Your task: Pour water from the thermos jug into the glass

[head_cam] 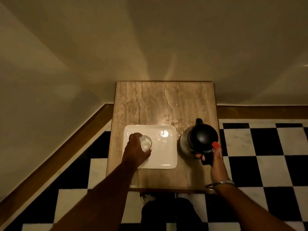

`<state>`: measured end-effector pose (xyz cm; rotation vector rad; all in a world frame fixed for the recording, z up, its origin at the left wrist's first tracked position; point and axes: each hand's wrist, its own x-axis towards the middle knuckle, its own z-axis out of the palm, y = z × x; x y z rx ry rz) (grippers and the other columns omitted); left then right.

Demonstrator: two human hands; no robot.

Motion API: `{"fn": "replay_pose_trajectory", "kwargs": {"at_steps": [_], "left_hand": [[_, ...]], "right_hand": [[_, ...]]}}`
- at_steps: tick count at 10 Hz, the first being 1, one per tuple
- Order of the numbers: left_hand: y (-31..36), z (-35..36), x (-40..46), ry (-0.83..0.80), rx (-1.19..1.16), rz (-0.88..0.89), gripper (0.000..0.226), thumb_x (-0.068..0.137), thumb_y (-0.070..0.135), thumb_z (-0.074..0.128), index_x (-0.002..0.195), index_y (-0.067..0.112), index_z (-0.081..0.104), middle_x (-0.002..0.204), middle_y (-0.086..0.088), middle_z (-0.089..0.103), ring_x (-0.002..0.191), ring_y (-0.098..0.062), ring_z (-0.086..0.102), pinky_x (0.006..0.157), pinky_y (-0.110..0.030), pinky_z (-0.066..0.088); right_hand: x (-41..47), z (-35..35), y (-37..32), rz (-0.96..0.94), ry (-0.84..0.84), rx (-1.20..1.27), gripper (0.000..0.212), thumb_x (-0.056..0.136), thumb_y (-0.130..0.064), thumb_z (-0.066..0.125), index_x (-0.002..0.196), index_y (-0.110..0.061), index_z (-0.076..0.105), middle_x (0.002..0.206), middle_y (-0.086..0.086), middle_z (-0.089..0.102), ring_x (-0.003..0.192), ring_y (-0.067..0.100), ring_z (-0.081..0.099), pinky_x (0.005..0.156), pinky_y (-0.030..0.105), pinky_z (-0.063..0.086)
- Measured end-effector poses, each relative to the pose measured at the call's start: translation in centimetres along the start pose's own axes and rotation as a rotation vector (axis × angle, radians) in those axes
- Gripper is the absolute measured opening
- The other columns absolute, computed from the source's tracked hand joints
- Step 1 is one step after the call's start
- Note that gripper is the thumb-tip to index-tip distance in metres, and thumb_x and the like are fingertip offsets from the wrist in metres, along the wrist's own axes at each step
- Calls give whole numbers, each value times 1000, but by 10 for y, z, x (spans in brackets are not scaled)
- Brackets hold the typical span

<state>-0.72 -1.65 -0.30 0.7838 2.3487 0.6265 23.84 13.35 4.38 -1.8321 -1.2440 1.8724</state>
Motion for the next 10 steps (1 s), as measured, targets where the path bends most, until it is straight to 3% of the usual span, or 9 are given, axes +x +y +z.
{"fn": "replay_pose_trajectory", "kwargs": {"at_steps": [1, 2, 4, 5, 6, 7, 8, 9, 10], "left_hand": [[-12, 25, 10, 14, -11, -11, 76, 65, 30, 92, 123, 15, 46, 123, -6, 50, 100, -27, 61, 83, -35, 51], [-17, 36, 12, 18, -6, -9, 78, 62, 28, 94, 123, 12, 48, 122, -9, 53, 101, -29, 61, 82, -35, 50], [-17, 46, 13, 59, -4, 25, 79, 59, 27, 95, 123, 12, 50, 119, -10, 56, 102, -27, 59, 82, -34, 50], [-15, 47, 14, 77, -9, 30, 80, 59, 26, 96, 123, 11, 51, 119, -11, 57, 102, -29, 60, 82, -37, 52], [-15, 48, 13, 71, -8, 29, 80, 61, 26, 95, 125, 12, 50, 121, -10, 56, 105, -29, 59, 86, -41, 54], [-14, 46, 13, 39, 4, 31, 85, 64, 26, 94, 133, 11, 46, 129, -12, 52, 114, -32, 56, 94, -43, 51], [-5, 34, 6, -14, 92, -12, 111, 61, 38, 96, 148, 13, 31, 149, -12, 40, 133, -33, 43, 104, -45, 42], [10, 9, -5, -25, 207, 22, 129, 59, 51, 93, 154, 14, 15, 161, -13, 25, 146, -34, 26, 114, -49, 33], [39, -29, -13, -4, 361, 96, 134, 61, 64, 85, 156, 15, 4, 164, -15, 14, 149, -36, 15, 118, -53, 23]], "right_hand": [[7, 2, 20, -96, 31, 43, 84, 73, -87, 28, 119, -25, 63, 78, 11, 68, 77, 17, 63, 83, 33, 46], [5, 7, 30, -83, 66, 124, 73, 65, -92, 32, 106, -42, 67, 80, 13, 70, 88, 27, 64, 89, 38, 47], [6, 5, 45, -59, 8, 238, 92, 71, -75, 9, 109, -5, 56, 84, 18, 58, 80, 19, 63, 86, 35, 43], [9, 6, 41, -66, 19, 214, 107, 70, -74, 9, 124, 8, 50, 85, 21, 55, 80, 22, 60, 91, 35, 42], [7, 6, 38, -116, 33, 187, 100, 71, -74, 14, 121, 4, 52, 77, 21, 56, 76, 24, 62, 92, 40, 42], [0, 7, 34, -131, 126, 91, 68, 90, -63, 21, 86, -11, 64, 83, 21, 64, 82, 30, 62, 80, 33, 46], [-14, 4, 36, -119, 123, -166, 36, 98, -37, 40, 104, -9, 62, 108, 18, 64, 107, 38, 58, 82, 33, 41], [-44, -3, 28, -180, 44, -450, 68, 86, -37, 66, 142, -10, 37, 140, 16, 51, 127, 35, 49, 97, 39, 40], [-65, -9, 4, -255, 191, -918, 102, 73, -42, 78, 149, -12, 17, 155, 21, 30, 139, 40, 34, 110, 54, 36]]}}
